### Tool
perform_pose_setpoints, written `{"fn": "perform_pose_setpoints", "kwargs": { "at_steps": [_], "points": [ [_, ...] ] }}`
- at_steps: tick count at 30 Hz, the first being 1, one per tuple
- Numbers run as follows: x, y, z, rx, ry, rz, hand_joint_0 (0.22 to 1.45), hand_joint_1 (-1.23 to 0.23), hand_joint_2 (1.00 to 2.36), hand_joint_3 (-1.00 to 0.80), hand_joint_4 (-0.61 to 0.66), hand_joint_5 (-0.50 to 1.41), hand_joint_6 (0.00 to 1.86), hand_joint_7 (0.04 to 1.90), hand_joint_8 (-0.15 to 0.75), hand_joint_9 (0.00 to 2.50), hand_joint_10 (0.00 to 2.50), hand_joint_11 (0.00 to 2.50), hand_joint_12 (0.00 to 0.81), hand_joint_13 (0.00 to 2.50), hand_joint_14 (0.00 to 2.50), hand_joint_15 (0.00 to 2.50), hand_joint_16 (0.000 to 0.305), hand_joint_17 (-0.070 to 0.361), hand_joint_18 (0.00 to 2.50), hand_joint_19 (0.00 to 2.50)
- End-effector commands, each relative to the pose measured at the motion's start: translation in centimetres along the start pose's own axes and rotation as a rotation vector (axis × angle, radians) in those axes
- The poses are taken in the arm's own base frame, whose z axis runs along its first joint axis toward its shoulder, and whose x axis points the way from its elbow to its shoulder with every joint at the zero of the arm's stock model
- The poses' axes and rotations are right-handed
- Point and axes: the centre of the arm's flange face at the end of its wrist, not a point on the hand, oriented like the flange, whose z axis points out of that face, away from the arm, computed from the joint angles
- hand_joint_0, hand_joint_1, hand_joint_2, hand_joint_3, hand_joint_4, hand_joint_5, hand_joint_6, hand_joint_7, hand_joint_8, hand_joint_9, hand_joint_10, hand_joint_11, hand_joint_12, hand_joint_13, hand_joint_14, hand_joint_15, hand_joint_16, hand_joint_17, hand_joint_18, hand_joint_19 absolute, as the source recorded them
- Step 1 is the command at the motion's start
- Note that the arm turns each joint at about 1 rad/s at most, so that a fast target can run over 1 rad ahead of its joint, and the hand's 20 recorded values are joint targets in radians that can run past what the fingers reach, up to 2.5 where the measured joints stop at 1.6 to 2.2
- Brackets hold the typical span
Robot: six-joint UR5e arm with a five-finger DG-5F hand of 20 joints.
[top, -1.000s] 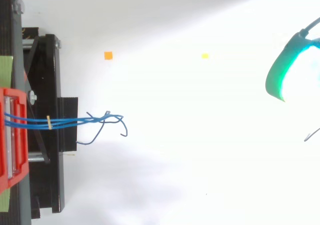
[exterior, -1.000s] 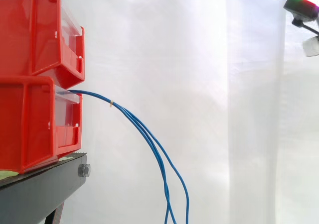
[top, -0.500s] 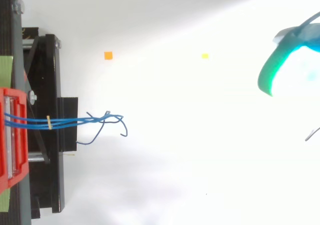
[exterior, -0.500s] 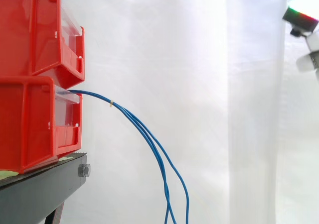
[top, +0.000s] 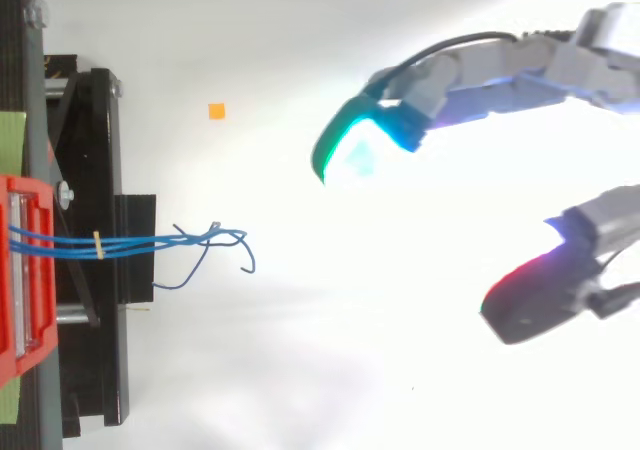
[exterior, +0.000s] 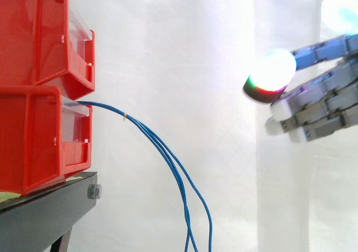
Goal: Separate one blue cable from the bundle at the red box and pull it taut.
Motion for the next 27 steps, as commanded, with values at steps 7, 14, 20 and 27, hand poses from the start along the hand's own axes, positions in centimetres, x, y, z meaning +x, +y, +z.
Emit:
{"fn": "perform_pose_setpoints", "kwargs": {
  "at_steps": [7, 14, 20, 27],
  "points": [
    [0.7, -0.5, 2.1, -0.064, -0.050, -0.018, 0.51, -0.64, 1.00, -0.50, 0.15, -0.23, 0.50, 0.80, 0.280, 0.49, 0.01, 0.41, 0.232, 0.31, 0.00, 0.09, 0.025, 0.057, 0.18, 0.05],
    [0.4, -0.5, 2.3, -0.066, -0.107, -0.099, 0.51, -0.63, 1.00, -0.50, 0.16, -0.22, 0.50, 0.80, 0.280, 0.51, 0.01, 0.42, 0.233, 0.32, 0.00, 0.10, 0.025, 0.057, 0.20, 0.06],
    [0.5, -0.1, 2.4, -0.083, -0.128, -0.114, 0.51, -0.63, 1.00, -0.50, 0.16, -0.22, 0.50, 0.80, 0.282, 0.51, 0.01, 0.42, 0.233, 0.32, 0.00, 0.10, 0.025, 0.057, 0.20, 0.06],
    [0.8, -0.1, 2.6, -0.088, -0.138, -0.156, 0.51, -0.63, 1.00, -0.50, 0.16, -0.22, 0.50, 0.80, 0.283, 0.51, 0.01, 0.42, 0.234, 0.32, 0.00, 0.09, 0.025, 0.057, 0.21, 0.07]
  ]
}}
